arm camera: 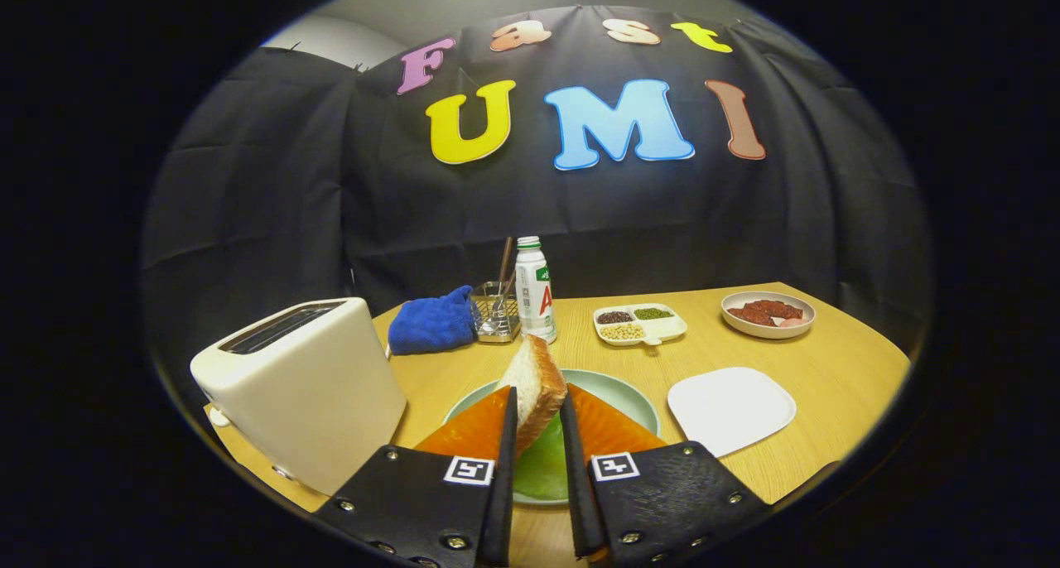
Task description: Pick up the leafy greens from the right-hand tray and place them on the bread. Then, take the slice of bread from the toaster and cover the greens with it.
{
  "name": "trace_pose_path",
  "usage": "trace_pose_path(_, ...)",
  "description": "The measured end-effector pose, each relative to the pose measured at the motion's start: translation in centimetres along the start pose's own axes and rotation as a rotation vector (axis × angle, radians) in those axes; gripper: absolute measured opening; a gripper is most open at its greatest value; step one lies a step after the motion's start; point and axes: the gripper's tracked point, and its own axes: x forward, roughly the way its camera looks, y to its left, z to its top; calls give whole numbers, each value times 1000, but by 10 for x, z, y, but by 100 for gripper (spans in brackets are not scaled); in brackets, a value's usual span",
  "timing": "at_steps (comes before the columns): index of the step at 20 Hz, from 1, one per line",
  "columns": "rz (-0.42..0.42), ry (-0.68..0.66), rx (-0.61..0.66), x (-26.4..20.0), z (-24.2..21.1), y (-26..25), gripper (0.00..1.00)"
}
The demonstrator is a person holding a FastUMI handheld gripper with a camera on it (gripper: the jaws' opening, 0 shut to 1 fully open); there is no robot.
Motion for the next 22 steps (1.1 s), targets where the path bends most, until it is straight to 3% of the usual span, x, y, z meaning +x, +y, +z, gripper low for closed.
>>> trace_pose_path(10,-35,14,-69,1,-7,-15,37)
trace_pose_path(15,-77,21,-123,5,-12,-26,53)
trace_pose_path(22,-56,-33,-128,-4,3,-29,53)
